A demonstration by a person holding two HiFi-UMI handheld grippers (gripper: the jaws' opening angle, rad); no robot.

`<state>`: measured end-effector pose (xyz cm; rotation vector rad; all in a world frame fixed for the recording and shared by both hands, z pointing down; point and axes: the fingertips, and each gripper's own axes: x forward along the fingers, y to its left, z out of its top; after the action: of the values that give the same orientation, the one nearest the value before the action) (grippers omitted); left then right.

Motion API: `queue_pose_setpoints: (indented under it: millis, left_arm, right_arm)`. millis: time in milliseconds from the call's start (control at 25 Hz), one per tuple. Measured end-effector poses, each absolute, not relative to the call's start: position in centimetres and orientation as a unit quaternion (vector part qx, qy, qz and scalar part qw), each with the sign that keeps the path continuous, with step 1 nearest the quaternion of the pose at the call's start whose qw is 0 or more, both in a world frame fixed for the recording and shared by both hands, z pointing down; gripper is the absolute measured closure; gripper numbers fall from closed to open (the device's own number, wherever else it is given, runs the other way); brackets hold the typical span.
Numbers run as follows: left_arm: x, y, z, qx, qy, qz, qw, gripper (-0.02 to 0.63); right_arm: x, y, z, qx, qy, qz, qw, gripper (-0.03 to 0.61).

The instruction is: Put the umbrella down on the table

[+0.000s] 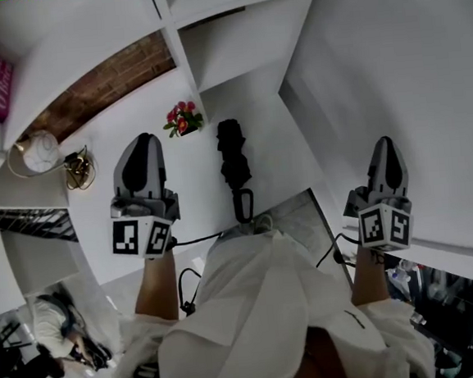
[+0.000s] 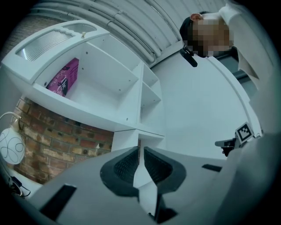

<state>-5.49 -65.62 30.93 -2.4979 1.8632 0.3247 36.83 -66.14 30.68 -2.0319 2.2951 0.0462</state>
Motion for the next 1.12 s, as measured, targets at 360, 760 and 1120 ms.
queue_pose_setpoints:
  millis: [360, 760, 1120]
  left_arm:
    - [-5.3, -65.5, 30.6, -0.79, 0.605, 0.102, 0.005, 0.554]
    - [-4.4, -66.0, 31.0, -0.79, 0.607, 0.089, -0.004, 0.554]
    - [-3.8, -66.7, 31.4, -0.791, 0.606, 0.085, -0.013, 0.554]
  right_arm:
    - [37.8, -65.4, 30.7, -0.667, 0.744, 0.015, 0.034, 0.561]
    - [39.0, -65.4, 30.8, -0.673, 0.739, 0.012, 0.035, 0.561]
    - [38.9, -66.0, 31.0, -0.667, 0.744, 0.005, 0.037, 0.561]
